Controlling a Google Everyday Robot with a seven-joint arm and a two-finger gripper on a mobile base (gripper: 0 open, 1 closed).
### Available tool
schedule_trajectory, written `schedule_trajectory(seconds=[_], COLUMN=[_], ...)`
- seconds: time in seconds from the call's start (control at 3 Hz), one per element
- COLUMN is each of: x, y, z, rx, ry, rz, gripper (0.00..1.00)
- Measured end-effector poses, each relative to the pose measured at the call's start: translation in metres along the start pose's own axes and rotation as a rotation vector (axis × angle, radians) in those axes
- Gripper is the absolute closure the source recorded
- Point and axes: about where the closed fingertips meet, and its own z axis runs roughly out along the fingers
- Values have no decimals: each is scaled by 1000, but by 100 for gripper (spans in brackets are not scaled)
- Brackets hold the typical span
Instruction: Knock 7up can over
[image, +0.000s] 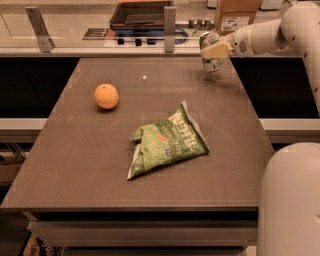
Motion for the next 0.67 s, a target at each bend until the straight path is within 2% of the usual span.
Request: schedule_trajectory(seconds=[0.33, 0.67], x=[4, 8], y=[5, 8], z=[-3, -7], rx=[1, 8], ry=[130, 218], rz=[-1, 1], gripper=[100, 100])
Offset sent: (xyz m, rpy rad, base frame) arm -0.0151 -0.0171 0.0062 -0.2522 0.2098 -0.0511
